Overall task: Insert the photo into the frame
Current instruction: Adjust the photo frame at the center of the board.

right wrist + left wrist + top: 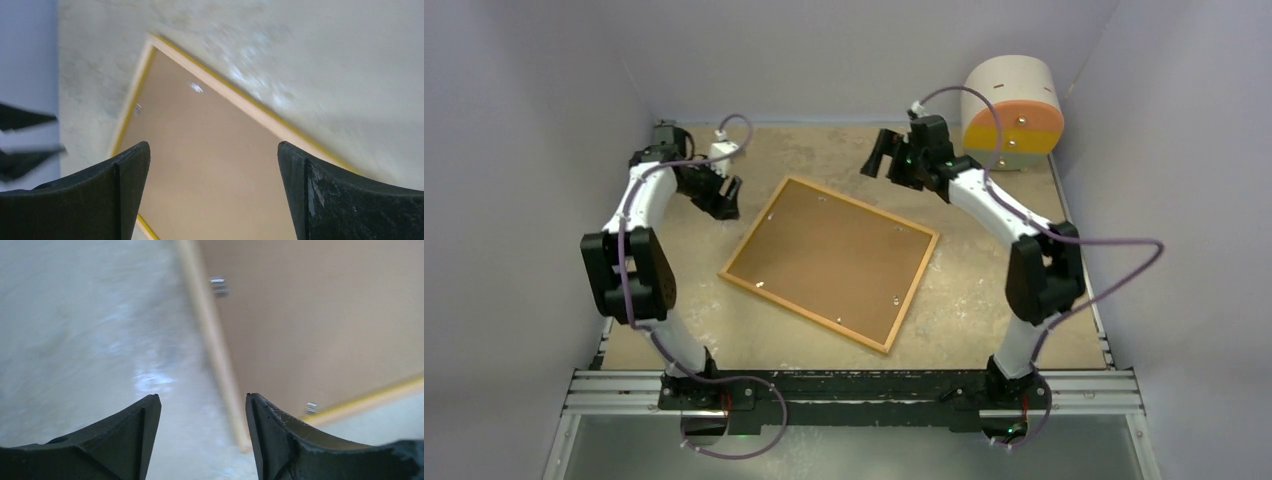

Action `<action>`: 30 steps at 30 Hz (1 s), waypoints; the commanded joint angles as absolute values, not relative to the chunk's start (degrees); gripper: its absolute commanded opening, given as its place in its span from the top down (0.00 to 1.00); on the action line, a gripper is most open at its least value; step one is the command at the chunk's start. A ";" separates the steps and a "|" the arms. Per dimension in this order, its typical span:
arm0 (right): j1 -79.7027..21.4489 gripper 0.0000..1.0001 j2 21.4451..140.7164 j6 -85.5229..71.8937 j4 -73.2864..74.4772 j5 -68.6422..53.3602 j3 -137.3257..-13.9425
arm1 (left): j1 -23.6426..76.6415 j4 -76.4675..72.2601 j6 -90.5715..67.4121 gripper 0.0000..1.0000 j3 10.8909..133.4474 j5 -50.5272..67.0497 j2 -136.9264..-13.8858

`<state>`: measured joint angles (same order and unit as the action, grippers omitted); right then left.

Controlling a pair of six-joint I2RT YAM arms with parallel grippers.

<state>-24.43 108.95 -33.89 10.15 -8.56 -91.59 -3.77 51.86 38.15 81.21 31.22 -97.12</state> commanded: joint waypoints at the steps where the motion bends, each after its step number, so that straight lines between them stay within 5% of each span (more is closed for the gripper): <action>1: -23.29 0.01 93.69 -36.07 12.89 -2.16 -73.41 | -11.78 47.41 34.91 0.40 86.97 29.43 -107.14; 12: -20.31 0.01 76.04 -41.22 8.28 -13.77 -45.09 | -12.66 43.19 34.50 0.58 79.16 33.57 -113.71; 30: -13.70 0.01 84.66 -35.91 9.44 -12.83 -50.35 | -3.73 41.83 35.88 0.63 66.07 29.24 -105.19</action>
<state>-15.70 87.90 -38.26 6.74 -12.99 -47.57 -4.29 40.45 35.77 67.99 30.61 -106.28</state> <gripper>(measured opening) 0.987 0.381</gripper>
